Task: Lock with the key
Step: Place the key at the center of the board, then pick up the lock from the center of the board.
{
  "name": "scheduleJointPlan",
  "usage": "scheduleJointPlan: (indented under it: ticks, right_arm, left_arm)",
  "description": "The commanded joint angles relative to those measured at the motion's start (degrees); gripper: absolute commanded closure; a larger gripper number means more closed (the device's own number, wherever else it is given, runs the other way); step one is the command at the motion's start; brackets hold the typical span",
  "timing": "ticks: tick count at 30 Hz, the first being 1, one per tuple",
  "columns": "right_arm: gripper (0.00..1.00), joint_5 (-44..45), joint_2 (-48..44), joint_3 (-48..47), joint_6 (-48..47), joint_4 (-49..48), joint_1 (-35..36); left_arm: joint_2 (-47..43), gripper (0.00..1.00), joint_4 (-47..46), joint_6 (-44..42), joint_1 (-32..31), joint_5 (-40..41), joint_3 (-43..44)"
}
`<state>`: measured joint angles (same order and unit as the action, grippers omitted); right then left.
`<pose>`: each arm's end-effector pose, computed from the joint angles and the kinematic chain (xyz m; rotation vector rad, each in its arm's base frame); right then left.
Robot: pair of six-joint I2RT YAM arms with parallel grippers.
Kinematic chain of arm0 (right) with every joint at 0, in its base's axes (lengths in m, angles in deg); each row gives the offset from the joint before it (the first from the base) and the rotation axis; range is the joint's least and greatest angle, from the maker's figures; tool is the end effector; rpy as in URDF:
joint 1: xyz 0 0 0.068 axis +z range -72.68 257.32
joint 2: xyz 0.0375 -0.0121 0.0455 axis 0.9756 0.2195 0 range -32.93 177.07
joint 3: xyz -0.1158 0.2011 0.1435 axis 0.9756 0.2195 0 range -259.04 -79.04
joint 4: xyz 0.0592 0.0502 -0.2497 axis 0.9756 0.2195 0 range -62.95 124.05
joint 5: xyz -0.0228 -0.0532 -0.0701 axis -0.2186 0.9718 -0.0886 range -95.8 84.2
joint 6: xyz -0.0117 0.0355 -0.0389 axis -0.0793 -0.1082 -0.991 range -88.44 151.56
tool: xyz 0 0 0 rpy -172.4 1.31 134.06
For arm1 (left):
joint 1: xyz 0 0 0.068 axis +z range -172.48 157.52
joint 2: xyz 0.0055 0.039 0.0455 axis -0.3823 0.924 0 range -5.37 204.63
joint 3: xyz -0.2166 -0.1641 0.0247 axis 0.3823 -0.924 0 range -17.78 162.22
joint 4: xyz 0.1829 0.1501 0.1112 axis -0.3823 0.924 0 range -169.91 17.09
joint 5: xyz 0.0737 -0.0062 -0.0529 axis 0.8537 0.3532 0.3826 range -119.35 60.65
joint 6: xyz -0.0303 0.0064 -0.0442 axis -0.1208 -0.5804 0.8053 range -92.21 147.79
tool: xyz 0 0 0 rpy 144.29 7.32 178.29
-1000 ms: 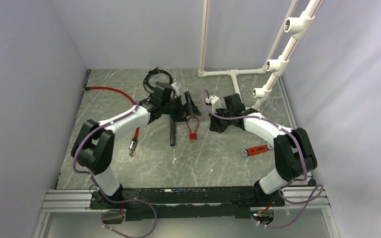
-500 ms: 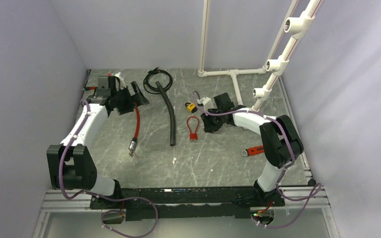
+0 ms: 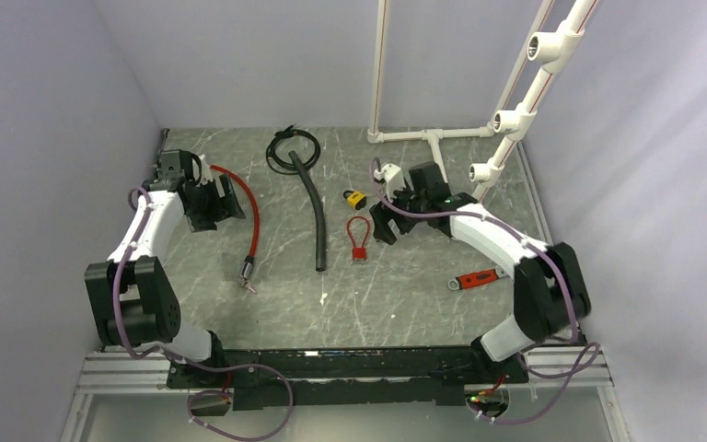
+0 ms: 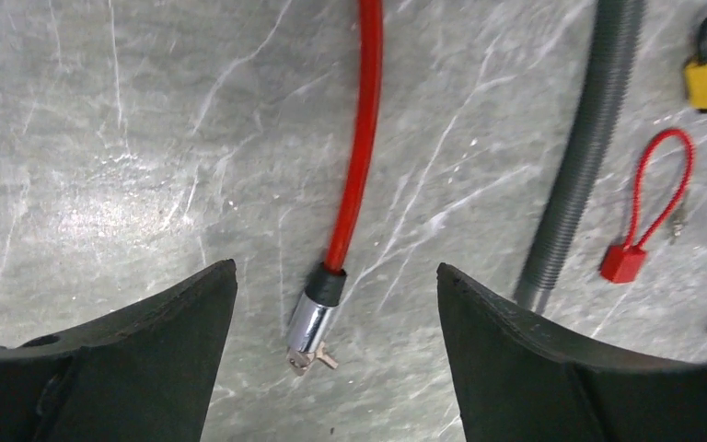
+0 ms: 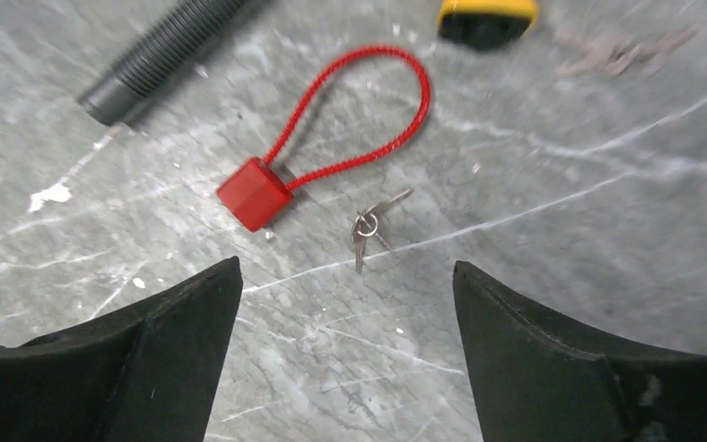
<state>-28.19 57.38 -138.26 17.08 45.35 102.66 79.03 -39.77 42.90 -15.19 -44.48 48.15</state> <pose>0.2942 0.1542 0.2212 -0.9889 2.2115 0.5606 0.3008 0.0291 0.2629 -0.4077 2.5560 -0.3924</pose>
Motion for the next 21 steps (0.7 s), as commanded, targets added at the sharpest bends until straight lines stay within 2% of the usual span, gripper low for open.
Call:
scheduleJointPlan:
  ticks: [1,4,6,8,10,12,14,16,21]
  right_arm:
    - [0.12,-1.48,-7.91,-0.40,-0.47,-2.02,0.14]
    - [0.06,-1.91,-10.00,-1.93,-0.01,-1.57,0.15]
    - [0.01,-3.26,-11.35,-2.56,-0.04,-1.48,0.14]
    - [0.00,-5.08,-12.60,-2.71,0.76,-2.06,0.15]
    - [0.00,-4.79,-14.33,-1.45,4.03,-5.12,0.15]
    - [0.00,-1.49,-15.93,0.49,9.95,-10.34,0.15]
    - [0.00,0.72,-16.40,0.58,14.01,-10.86,0.15]
    - [0.00,0.80,-15.81,-0.33,13.99,-9.46,0.15]
    - [0.00,-4.92,-11.22,-6.54,12.23,-2.47,0.15]
  left_arm:
    - [0.78,0.18,1.68,-4.26,-0.03,1.67,-1.86]
    - [2.11,0.20,-0.10,-8.55,-0.33,0.79,-2.03]
    - [3.33,0.18,-1.01,-13.59,-0.37,-1.62,-0.54]
    - [5.66,0.17,-0.30,-20.48,-0.39,-2.98,2.88]
    - [9.11,0.16,0.75,-22.00,-0.38,-1.19,6.93]
    - [14.03,0.18,2.85,-19.22,-0.36,1.20,12.01]
    - [17.04,0.20,2.71,-16.80,-0.46,0.65,15.59]
    - [19.39,0.21,0.99,-14.50,-1.35,0.65,17.23]
    - [26.37,0.24,-1.89,-7.54,-4.78,6.56,23.55]
